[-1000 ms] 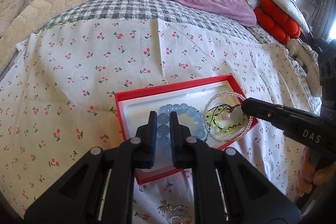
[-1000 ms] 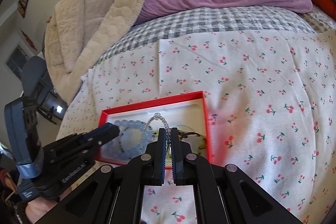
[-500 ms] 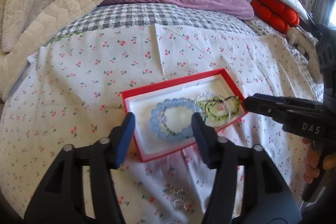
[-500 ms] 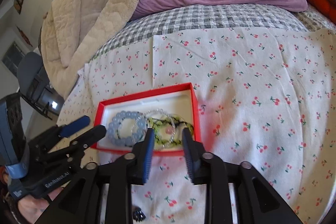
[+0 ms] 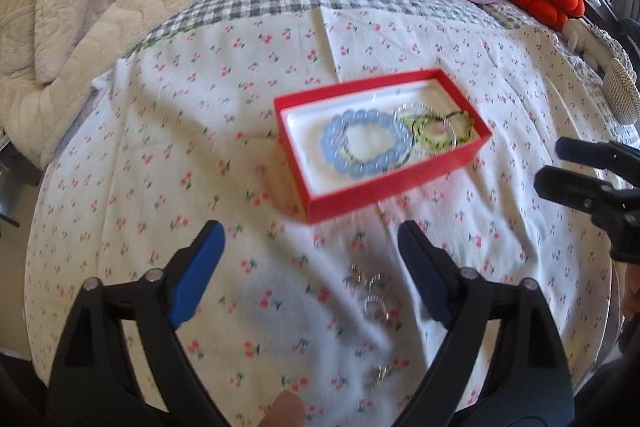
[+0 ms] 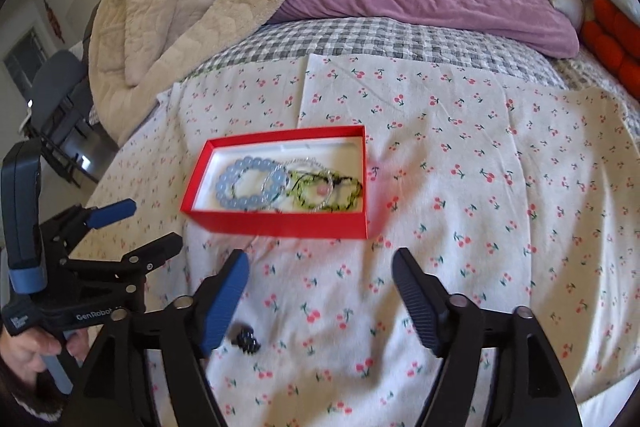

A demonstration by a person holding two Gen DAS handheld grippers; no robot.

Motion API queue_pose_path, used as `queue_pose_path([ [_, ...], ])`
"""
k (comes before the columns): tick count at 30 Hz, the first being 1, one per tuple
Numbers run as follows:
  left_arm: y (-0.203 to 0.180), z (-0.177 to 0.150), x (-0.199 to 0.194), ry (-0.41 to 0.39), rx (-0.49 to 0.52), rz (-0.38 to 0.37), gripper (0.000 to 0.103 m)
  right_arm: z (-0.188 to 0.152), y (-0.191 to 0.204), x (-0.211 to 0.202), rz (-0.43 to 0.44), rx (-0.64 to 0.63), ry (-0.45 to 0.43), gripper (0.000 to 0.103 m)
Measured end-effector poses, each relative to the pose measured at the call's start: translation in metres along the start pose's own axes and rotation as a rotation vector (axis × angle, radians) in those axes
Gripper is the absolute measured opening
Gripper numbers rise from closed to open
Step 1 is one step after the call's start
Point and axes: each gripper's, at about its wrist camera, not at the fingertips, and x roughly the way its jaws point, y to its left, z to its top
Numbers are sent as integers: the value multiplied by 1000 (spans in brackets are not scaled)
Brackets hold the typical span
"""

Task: Organize jewelry
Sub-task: 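Move both open tools toward the black hair clip and silver earrings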

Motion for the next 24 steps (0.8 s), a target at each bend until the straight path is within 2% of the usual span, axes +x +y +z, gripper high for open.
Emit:
queue_pose_path([
  [1,1,-4,-3,6,-3,-3,98,-2,1,-2,-7,-5,-3,87],
  [4,3,-12,-8,17,0,-18,101,-14,5,-8,-39,-23,-16,91],
  [11,10,-30,-9,52,37,-6,102,-37,9,-5,-73,-65,31,91],
  [13,12,-34,-5,65,57,22,102,-47,11,2,-90,-101,67,91],
  [19,20,-53,16,136,66,39,102,-77,18,30,-137,-224,195,91],
  [24,14,-65,24,132,122,33,102,-96,16,51,-143,-266,273,91],
])
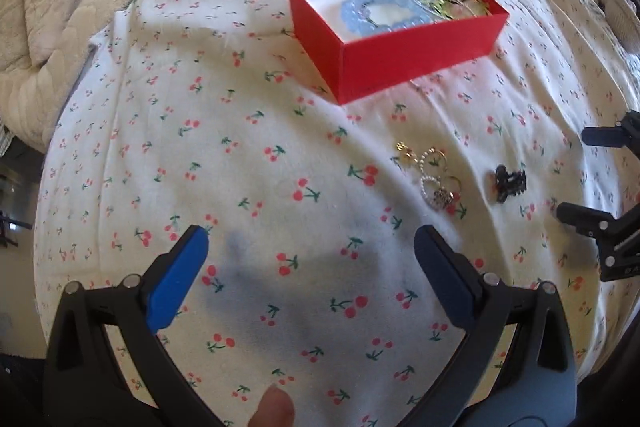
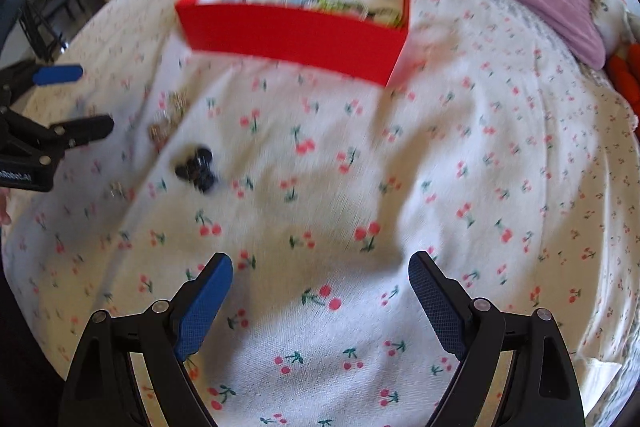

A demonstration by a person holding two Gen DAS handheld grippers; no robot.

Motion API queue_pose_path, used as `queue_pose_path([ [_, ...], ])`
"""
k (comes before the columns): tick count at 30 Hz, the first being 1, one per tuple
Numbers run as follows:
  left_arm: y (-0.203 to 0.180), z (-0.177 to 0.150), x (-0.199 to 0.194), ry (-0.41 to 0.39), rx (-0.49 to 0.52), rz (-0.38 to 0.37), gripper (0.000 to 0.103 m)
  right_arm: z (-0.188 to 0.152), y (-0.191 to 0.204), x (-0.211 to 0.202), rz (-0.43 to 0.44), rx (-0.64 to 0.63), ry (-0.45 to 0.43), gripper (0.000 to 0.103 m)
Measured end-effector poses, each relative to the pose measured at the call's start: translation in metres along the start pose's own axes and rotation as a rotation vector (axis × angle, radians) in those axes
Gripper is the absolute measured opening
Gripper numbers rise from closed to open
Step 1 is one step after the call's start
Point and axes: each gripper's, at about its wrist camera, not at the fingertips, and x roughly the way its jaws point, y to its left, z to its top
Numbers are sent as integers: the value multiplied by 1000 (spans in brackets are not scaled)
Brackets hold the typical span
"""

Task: Organize jewelry
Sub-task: 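Move both open tools toward the black hair clip and silver earrings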

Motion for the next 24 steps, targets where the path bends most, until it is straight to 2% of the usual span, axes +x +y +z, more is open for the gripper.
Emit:
queue_pose_path([
  [7,-19,-3,14,10,103,16,102,-6,-1,14,3,-14,21,93],
  [9,-19,-3,14,2,110,-6,102,-8,-4,19,3,-3,33,102],
  [12,-19,-1,13,0,139,-58,102,-10,-10,26,18,17,31,103],
  [17,-30,1,6,-19,251,-106,102,-7,-9,29,-4,-1,49,103],
  [20,-37,1,-1,-40,294,-160,96,-3,-3,26,8,-27,14,103],
  [24,-47,-1,-2,-42,337,-224,76,2,12,18,62,-99,-42,103],
])
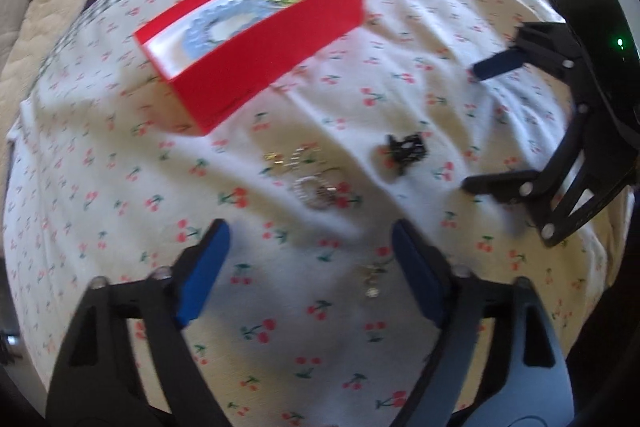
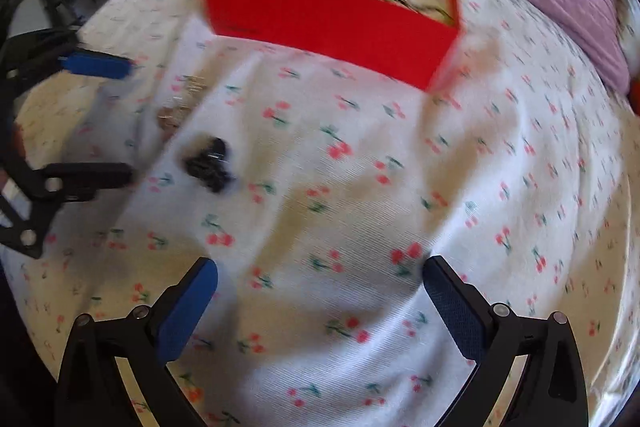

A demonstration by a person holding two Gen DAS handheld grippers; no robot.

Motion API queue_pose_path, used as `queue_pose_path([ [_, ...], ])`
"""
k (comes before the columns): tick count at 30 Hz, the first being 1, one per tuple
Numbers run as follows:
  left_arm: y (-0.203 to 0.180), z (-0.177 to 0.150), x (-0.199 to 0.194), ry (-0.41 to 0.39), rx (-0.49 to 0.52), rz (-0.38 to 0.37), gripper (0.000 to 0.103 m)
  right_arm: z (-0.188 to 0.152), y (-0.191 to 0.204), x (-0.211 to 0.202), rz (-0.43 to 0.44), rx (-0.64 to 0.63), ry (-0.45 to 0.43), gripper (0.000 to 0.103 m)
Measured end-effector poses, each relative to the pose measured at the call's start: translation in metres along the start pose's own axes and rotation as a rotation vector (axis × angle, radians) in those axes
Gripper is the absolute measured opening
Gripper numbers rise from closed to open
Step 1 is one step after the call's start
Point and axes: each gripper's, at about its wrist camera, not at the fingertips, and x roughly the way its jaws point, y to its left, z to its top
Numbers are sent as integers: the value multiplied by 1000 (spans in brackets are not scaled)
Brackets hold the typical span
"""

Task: Organize jewelry
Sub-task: 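Move both open tools toward the black hair clip and silver earrings, then grasp a silver earring with the left tool while the right tool reaches the black hair clip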

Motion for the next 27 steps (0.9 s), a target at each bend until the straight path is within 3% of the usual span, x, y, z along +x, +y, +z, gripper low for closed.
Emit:
queue_pose_path([
  [8,-3,3,2,-4,24,-93,57,10,21,-6,125,-55,-61,92],
  [16,-3,7,-3,-31,23,-132,40,21,30,-5,124,-67,-57,91],
  [27,-2,15,14,0,17,-86,38,30,28,0,109,-71,-67,85],
])
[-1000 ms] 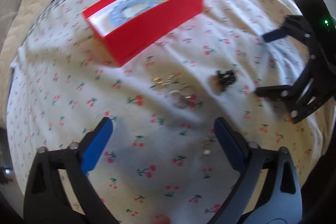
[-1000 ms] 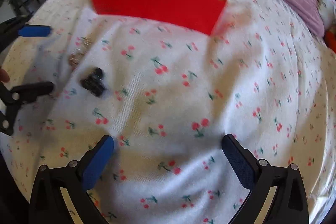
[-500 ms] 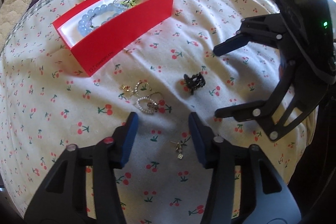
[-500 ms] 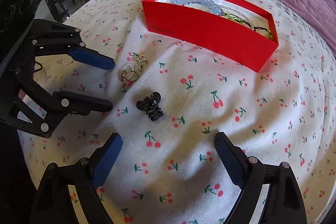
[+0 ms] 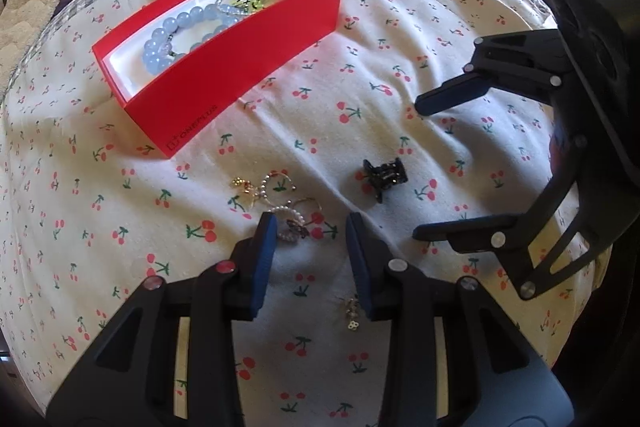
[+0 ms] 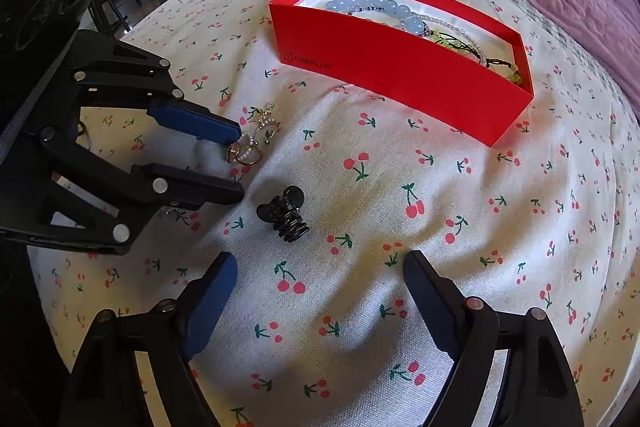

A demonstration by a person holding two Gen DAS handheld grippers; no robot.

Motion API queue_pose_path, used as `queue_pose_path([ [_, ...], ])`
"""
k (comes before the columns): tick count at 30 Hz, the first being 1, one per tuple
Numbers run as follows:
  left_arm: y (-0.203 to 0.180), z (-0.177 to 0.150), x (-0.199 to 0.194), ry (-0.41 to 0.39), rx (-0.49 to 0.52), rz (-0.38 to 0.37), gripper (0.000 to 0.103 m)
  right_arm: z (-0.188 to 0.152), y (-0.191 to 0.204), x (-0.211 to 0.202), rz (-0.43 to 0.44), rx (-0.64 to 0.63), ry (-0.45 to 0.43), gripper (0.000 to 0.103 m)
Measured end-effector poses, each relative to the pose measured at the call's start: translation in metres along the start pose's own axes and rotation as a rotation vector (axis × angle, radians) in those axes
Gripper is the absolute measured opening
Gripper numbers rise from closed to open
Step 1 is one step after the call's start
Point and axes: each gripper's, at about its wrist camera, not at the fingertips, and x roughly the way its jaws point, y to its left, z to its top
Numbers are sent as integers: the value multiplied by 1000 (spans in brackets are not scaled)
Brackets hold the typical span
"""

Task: Organize jewelry
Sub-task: 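Grasp a silver earring with the left tool while the right tool reaches the black hair clip, then close the right tool on the black hair clip while the left tool lifts the earring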

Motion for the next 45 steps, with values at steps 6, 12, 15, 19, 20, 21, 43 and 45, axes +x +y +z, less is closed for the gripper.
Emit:
queue_pose_path([
  [6,1,1,2,2,-10,7,21,-2,0,-3,-2,5,-8,78],
  [12,-2,1,-1,4,7,7,19,-5,0,-6,-1,0,-9,74],
  [15,-2,-1,-6,1,13,2,19,-5,1,-7,2,-1,-12,70],
  [19,-1,-2,-15,-17,10,-4,19,-3,1,-8,11,3,-16,65],
  [20,-1,-2,-16,-22,7,-7,19,-3,2,-9,14,3,-17,64],
  [21,-1,-2,-18,-26,4,-9,19,-2,2,-9,17,2,-17,64],
  [43,11,0,-36,-50,-75,11,19,14,11,-3,101,4,-28,27],
  [45,11,0,-36,-47,-76,16,19,14,11,-4,100,3,-30,27],
])
